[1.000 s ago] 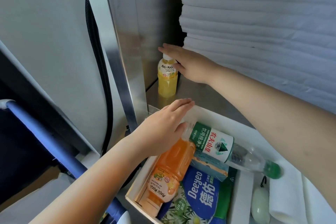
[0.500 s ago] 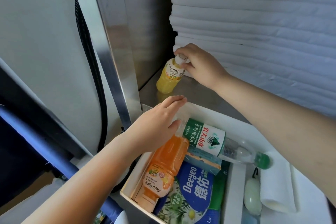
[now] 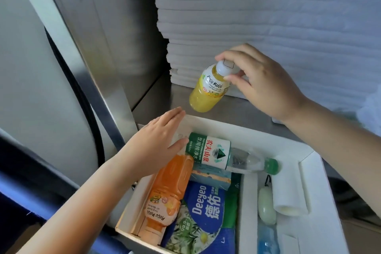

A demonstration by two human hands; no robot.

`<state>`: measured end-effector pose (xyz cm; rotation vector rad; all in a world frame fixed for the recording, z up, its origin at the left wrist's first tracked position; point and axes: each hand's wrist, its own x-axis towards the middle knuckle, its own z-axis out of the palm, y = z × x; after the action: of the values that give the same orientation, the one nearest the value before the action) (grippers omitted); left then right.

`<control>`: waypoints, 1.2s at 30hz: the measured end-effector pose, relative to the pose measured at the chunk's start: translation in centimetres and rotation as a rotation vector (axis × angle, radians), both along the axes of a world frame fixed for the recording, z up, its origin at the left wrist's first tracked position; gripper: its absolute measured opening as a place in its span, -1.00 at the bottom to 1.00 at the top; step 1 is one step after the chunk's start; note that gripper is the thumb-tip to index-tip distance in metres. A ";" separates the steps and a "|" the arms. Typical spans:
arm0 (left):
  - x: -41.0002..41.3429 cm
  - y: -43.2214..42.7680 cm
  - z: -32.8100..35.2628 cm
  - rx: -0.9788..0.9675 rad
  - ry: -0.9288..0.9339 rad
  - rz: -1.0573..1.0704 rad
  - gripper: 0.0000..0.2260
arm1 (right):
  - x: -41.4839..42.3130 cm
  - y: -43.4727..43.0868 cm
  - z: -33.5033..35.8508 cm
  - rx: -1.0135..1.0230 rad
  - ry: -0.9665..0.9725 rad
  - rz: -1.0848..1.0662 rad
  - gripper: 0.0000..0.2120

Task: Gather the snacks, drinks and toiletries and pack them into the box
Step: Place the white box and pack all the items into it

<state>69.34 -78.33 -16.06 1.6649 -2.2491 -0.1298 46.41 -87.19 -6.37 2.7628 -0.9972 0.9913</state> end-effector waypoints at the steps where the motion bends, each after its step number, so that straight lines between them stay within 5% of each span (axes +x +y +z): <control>1: -0.1 0.0 0.1 -0.009 -0.013 0.002 -0.41 | -0.5 0.6 0.1 0.001 -0.011 -0.007 -0.69; 30: -7.1 -2.8 3.5 -0.299 0.072 -0.167 -0.25 | -5.6 8.8 -1.9 0.059 -0.427 -0.108 -0.71; 36: -8.0 -3.5 3.7 -0.314 0.077 -0.170 -0.39 | -5.9 9.3 -2.0 0.098 -0.473 -0.141 -0.70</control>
<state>61.34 -81.81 -12.38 1.2864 -2.2163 0.1122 40.51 -77.89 -8.39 2.5331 -1.3011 1.6550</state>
